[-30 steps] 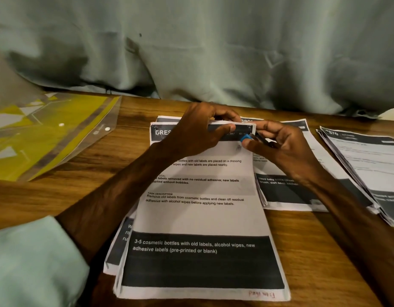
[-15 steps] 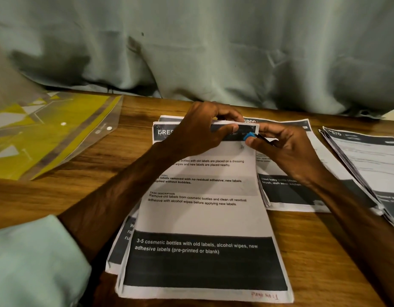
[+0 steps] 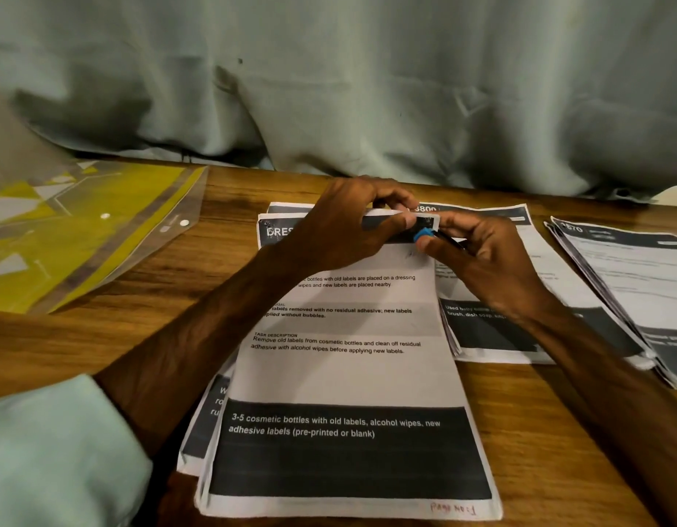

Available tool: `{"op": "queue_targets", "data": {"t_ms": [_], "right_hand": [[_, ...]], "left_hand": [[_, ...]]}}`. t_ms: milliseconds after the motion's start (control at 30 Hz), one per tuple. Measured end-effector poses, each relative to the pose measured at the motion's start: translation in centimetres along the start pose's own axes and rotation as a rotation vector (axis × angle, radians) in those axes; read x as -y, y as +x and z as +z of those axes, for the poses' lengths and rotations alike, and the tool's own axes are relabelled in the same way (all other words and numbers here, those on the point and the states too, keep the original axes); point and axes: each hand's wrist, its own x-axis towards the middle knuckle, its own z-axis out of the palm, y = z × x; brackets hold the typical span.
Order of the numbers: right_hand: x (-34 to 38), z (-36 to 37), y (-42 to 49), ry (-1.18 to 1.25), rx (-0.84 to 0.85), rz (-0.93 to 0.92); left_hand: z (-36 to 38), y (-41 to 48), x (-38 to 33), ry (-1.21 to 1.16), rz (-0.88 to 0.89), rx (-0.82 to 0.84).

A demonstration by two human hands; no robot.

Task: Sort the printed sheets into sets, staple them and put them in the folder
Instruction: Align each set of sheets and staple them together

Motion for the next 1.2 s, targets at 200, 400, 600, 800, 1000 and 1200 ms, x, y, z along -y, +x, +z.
{"op": "queue_targets", "data": {"t_ms": [200,400,600,800,1000,1200], "right_hand": [[0.3,0.2,-0.1,-0.009,-0.016,-0.045],[0.5,1.1,-0.1,-0.119,-0.077,-0.117],[0.1,1.3,-0.2,-0.178,-0.137,-0.177],[-0.4,1.3,0.0,-0.130,-0.091,-0.088],[-0.6,1.0,0.0,-0.078,-0.039,-0.033],[-0.5,1.3,0.3,-0.052,0.016,-0.002]], "left_hand": [[0.0,0.5,-1.4,0.096,0.030,0.276],[-0.3,0.9,-0.9,-0.047,0.163,0.296],[-0.5,1.0,-0.9,-0.124,0.191,0.275],[-1.0,0.9,-0.4,0.030,0.111,0.338],[-2.4,0.9,0.7,0.033,0.081,0.287],[-2.2,0.7,1.4,-0.008,0.019,0.197]]}}
